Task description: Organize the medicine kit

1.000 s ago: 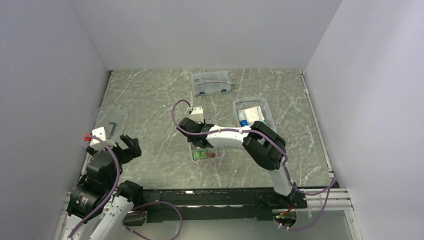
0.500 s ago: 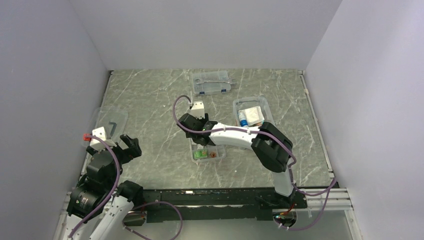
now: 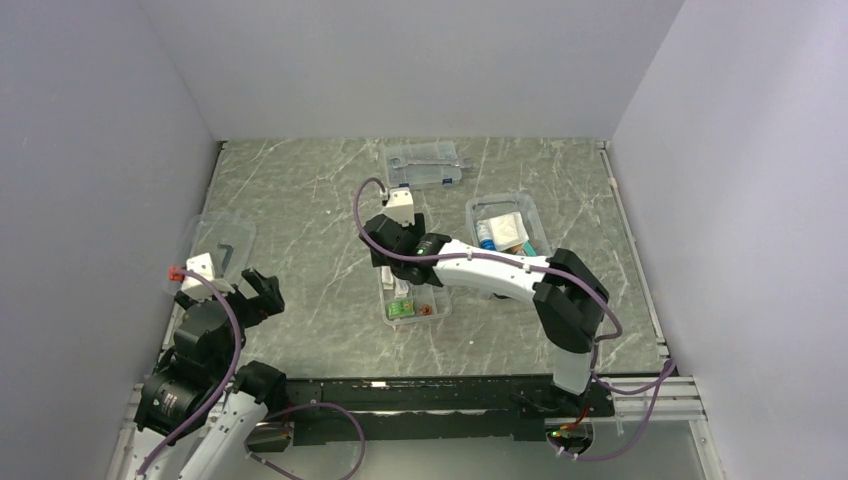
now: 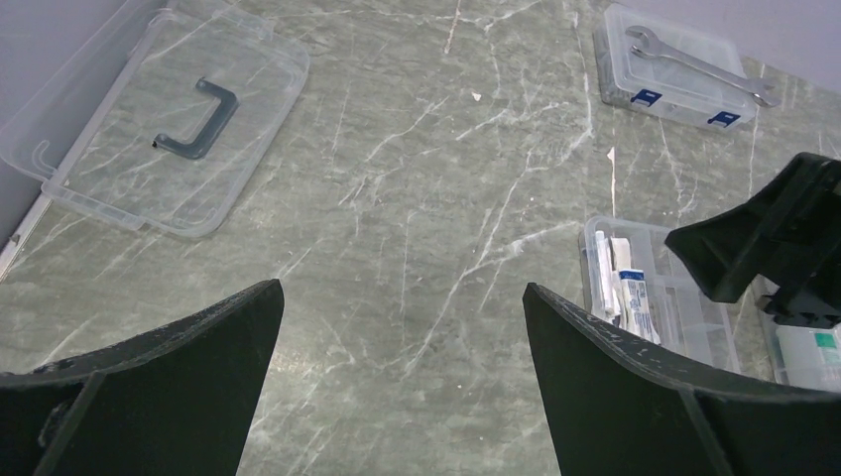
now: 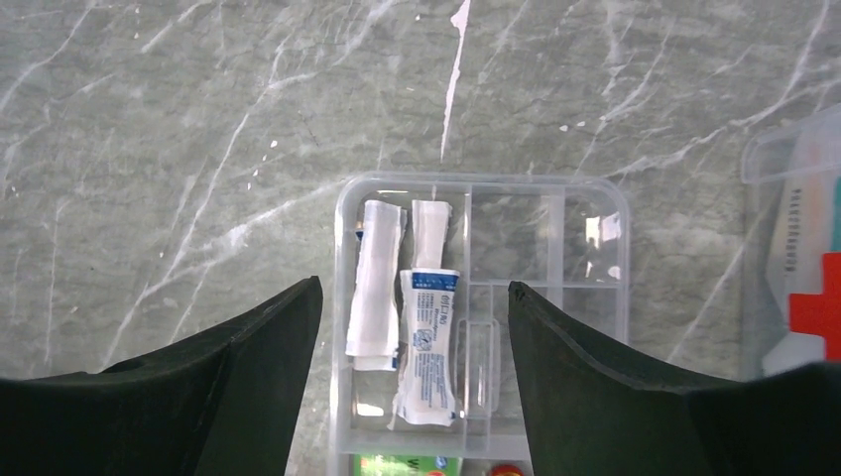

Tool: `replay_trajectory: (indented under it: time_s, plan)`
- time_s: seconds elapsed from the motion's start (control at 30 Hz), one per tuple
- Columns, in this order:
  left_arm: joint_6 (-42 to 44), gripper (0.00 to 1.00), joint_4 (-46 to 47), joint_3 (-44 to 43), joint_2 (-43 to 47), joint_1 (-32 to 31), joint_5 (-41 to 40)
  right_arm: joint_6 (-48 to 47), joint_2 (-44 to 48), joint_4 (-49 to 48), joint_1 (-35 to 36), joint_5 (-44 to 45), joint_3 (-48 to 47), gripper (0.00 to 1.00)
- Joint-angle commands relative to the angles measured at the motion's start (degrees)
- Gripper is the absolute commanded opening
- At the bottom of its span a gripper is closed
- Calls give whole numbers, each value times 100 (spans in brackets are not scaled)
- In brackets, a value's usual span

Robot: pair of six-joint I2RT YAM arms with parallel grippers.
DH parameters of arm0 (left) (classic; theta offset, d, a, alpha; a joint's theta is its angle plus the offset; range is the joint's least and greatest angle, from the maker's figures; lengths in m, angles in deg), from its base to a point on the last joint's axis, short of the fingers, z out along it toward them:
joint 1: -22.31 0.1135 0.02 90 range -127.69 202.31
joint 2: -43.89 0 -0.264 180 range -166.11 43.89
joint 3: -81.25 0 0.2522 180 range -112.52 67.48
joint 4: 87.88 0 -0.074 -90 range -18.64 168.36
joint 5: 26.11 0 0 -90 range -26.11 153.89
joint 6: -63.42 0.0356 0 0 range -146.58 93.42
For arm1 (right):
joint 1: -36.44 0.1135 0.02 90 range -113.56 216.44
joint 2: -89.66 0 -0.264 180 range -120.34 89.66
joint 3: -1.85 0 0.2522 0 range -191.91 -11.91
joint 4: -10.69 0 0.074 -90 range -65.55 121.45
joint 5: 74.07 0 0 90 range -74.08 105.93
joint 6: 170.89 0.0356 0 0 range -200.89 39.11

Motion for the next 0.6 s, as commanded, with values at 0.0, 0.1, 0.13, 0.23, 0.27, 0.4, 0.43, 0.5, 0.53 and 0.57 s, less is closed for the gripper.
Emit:
replay_trajectory:
  time_s: [0.0, 0.1, 0.13, 0.23, 0.27, 0.4, 0.43, 0.5, 0.53, 0.57]
  plan:
    - [128, 99, 302, 4, -155, -20, 180, -310, 576, 155, -52, -4, 71, 71]
    - [138, 98, 287, -14, -261, -19, 234, -307, 621, 350, -139, -302, 86, 71]
    - [138, 99, 287, -15, -284, -19, 242, -290, 634, 390, -167, -412, 101, 70]
    - [147, 99, 302, -8, -310, -19, 261, -189, 676, 413, -195, -616, 281, 65]
    - [151, 99, 305, -2, -310, -19, 273, -150, 681, 388, -206, -679, 344, 63]
    - [165, 99, 348, 12, -377, -19, 300, -25, 630, 415, -227, -833, 473, 57]
    - [172, 99, 349, 4, -444, -22, 282, -26, 628, 384, -223, -864, 503, 55]
    - [172, 99, 319, -40, -614, -19, 251, -24, 660, 307, -223, -927, 586, 53]
    - [158, 99, 274, -84, -728, -19, 242, -38, 679, 264, -224, -947, 625, 53]
    - [130, 98, 219, -126, -883, -19, 219, -57, 706, 228, -219, -967, 667, 53]
